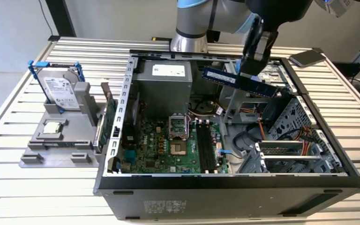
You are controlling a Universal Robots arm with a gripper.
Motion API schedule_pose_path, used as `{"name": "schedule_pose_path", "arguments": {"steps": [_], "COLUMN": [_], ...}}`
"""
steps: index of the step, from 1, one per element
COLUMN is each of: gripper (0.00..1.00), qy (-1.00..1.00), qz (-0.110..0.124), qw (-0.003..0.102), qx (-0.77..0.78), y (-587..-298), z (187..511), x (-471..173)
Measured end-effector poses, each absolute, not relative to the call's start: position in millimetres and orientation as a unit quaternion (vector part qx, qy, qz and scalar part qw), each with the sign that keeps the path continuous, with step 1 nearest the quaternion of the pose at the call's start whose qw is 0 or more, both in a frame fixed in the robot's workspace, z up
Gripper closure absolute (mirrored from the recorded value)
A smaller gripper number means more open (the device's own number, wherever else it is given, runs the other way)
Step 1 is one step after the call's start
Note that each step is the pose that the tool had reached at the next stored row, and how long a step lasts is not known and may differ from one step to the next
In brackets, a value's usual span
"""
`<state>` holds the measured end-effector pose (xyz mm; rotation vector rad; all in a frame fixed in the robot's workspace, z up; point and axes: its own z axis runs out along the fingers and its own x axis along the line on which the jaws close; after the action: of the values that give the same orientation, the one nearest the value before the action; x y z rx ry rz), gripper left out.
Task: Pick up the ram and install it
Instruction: 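Insert the ram into the slot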
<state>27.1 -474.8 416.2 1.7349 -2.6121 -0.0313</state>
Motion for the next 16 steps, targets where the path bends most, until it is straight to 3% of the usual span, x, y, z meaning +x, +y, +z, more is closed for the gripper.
{"name": "schedule_pose_path", "arguments": {"steps": [16], "gripper": [1.0], "qy": [-0.884], "qz": [-0.01], "qw": [0.002], "qx": [0.466], "y": [-474.8], "z": [416.1], "x": [27.1]}}
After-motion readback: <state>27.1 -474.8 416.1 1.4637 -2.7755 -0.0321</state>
